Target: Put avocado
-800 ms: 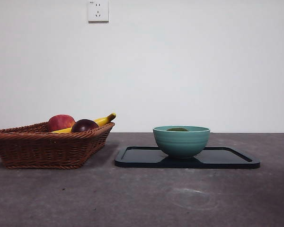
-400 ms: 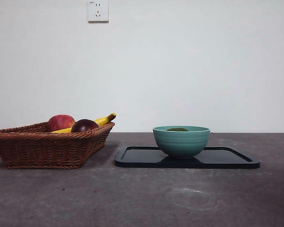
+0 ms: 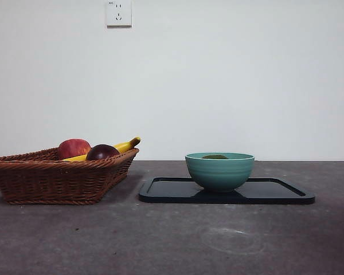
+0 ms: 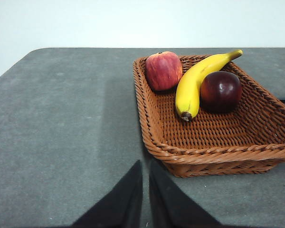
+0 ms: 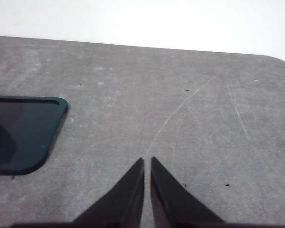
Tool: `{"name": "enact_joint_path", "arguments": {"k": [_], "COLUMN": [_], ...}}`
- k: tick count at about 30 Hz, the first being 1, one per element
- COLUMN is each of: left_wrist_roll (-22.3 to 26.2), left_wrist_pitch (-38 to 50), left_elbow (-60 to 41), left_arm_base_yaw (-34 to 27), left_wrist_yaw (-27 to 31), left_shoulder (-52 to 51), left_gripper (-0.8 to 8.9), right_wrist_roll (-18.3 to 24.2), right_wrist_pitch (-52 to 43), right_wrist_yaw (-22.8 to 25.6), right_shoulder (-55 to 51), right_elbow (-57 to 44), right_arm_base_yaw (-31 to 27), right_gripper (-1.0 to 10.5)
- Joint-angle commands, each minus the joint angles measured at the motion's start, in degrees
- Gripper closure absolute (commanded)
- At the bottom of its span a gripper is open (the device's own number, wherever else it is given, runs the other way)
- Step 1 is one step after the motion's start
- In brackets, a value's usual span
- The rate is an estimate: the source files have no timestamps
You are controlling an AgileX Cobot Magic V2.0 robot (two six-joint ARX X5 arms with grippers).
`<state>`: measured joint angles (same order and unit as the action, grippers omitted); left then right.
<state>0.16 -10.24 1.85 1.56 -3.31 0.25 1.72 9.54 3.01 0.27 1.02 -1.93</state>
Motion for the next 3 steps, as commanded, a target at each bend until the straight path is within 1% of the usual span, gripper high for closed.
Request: {"name": "enact_joint_path", "arguments": {"k": [1,3], "left_wrist_roll": [0.2,0.2], "left_wrist_pitch": [-0.5,-0.5], "left_elbow": [-1.2,-1.2], "left_arm_base_yaw": [0.1,0.1], "left_wrist_yaw": [0.0,0.0], "left_shoulder": [-0.1,-0.1], "left_gripper": [7.93,7.93], "right_wrist_roll": [0.4,0.4], "right_wrist_pitch": [-0.5,-0.5], "right_wrist_yaw": [0.0,0.0], "right_shoulder": [-0.1,-0.1], "right_elbow": [-0.4,-0.4], "right_arm_base_yaw": [0.0,0.0], "right_gripper": [9.3,9.3]}}
